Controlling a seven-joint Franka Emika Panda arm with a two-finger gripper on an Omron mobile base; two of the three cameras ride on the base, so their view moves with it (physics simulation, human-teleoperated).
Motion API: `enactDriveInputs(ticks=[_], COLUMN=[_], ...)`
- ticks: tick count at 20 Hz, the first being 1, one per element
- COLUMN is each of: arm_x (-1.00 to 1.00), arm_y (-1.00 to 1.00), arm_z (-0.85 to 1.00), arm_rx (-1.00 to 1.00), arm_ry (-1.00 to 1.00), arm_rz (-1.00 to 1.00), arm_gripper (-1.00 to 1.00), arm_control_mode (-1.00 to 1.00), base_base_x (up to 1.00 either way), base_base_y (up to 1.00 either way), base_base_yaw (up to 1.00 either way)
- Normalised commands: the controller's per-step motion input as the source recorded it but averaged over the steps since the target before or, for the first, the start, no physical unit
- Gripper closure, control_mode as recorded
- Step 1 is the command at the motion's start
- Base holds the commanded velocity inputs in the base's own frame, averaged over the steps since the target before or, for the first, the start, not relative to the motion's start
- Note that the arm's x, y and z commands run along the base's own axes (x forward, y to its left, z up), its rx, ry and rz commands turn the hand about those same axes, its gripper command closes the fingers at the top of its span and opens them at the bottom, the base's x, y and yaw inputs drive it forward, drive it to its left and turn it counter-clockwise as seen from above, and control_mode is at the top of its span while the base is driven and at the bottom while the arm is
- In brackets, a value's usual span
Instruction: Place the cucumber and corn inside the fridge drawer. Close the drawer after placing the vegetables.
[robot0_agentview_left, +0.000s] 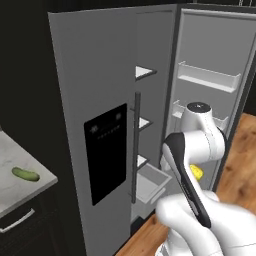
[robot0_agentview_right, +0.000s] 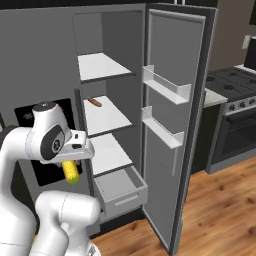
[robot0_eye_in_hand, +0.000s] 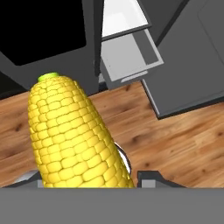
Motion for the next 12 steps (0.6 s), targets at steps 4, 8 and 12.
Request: enactDriveInputs(ticks=[4,8,12], arm_x=[0.13,0.95,1.0], arm_y=[-0.17,-0.78,-0.13], arm_z=[-0.2,-0.79,-0.85], arm_rx=[0.04,0.16,0.06], arm_ry=[0.0,0.08,0.18], arm_rz=[0.01,0.06,0.1], arm_gripper=[1.0,1.0,1.0], arm_control_mode=[-1.0,-1.0,-1.0], base_base_x=[0.15,0.0,0.0], base_base_y=[-0.24,0.0,0.0], base_base_yaw=[0.0,0.0,0.0])
